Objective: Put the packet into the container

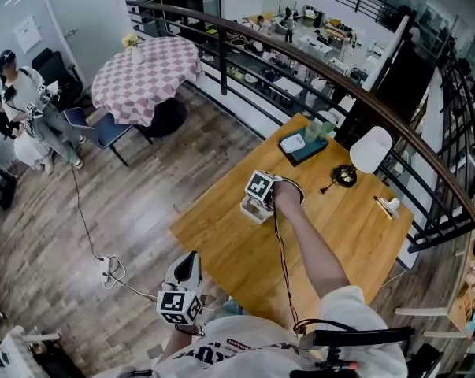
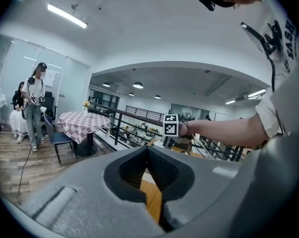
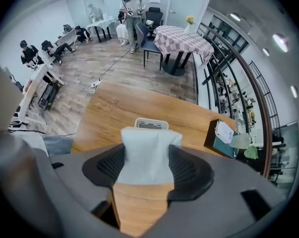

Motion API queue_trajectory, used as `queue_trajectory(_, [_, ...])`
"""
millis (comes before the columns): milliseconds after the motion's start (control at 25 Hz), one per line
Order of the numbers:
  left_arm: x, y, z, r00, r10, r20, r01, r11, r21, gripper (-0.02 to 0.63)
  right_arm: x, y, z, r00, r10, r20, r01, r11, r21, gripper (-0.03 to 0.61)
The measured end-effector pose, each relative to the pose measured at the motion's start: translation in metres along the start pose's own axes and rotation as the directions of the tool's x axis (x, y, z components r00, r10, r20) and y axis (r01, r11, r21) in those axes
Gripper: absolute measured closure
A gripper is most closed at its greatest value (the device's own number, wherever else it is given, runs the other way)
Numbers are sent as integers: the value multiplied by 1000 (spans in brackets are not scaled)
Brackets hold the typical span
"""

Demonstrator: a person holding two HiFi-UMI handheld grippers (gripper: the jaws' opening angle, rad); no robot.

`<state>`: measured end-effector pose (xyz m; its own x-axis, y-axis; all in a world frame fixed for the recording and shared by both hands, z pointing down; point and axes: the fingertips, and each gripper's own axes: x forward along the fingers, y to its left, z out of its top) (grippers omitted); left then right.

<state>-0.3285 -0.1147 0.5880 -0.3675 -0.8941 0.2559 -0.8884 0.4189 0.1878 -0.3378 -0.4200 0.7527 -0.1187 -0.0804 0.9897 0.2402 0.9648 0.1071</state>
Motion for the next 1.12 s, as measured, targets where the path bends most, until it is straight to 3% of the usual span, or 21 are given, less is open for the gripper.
queue_trajectory(440, [-9,7,-7,999,53,-11,-53,999,-10,611,18,-15,16,999,-30,-41,28,999,-47,293])
queue_trajectory(1120, [-32,34,-21,984,173,-37,-174,984,-38,611,118,-10,20,996,-4,-84,2,1000,-18,295])
